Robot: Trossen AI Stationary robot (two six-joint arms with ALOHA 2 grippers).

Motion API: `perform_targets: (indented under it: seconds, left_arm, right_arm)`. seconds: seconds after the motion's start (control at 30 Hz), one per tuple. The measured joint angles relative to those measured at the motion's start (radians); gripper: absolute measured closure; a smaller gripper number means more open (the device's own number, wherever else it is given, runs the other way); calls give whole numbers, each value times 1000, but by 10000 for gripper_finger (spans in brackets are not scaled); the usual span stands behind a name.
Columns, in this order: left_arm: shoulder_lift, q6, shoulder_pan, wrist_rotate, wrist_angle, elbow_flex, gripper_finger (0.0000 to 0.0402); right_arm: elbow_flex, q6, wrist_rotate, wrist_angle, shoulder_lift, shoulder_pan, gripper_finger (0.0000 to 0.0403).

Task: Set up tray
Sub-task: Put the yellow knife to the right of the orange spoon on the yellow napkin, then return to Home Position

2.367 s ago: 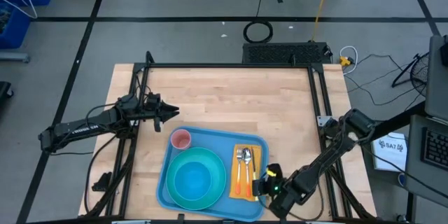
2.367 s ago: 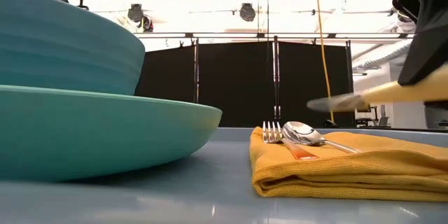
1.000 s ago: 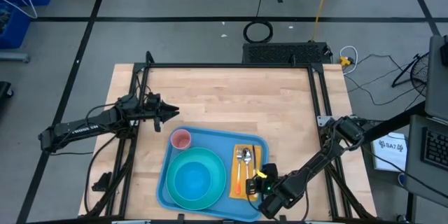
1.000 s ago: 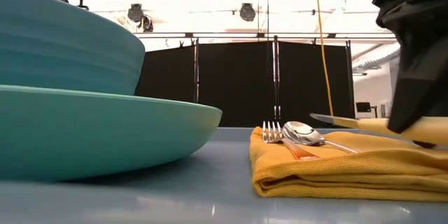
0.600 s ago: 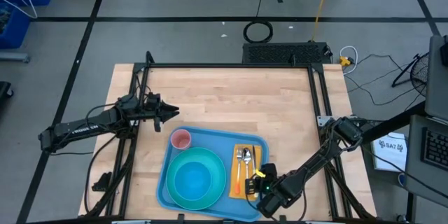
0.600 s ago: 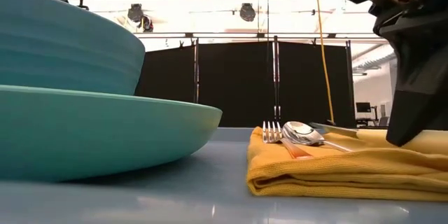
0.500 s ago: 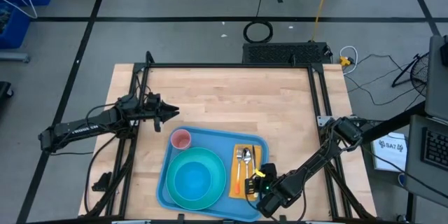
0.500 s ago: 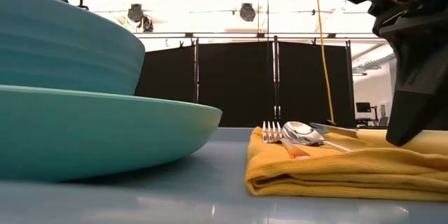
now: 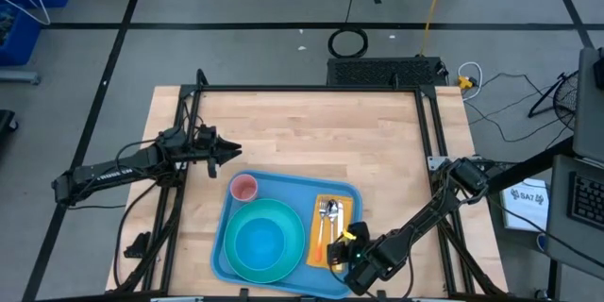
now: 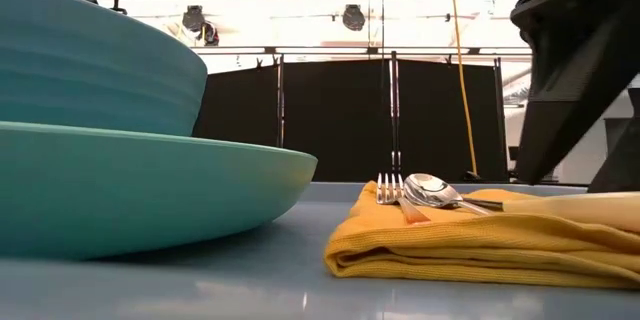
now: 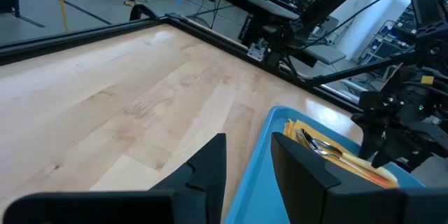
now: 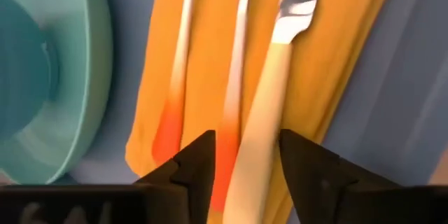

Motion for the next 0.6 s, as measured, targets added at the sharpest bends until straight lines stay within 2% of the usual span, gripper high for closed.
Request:
perform_targets:
  seconds: [0.27, 0.43, 0.53, 0.6]
  left_arm:
    - [0, 0, 0, 0, 0, 0, 284]
    - [0, 0, 0, 0, 0, 0, 284]
    - [0, 0, 0, 0, 0, 0, 284]
    - [0, 0, 0, 0, 0, 0, 284]
  right_arm:
    - [0, -9, 22, -7, -14, 0, 258]
    - [0, -16, 13, -75, -63, 17, 267]
    - [0, -25, 69, -145, -110, 36, 269]
    - [0, -86, 149, -200, -144, 40, 269]
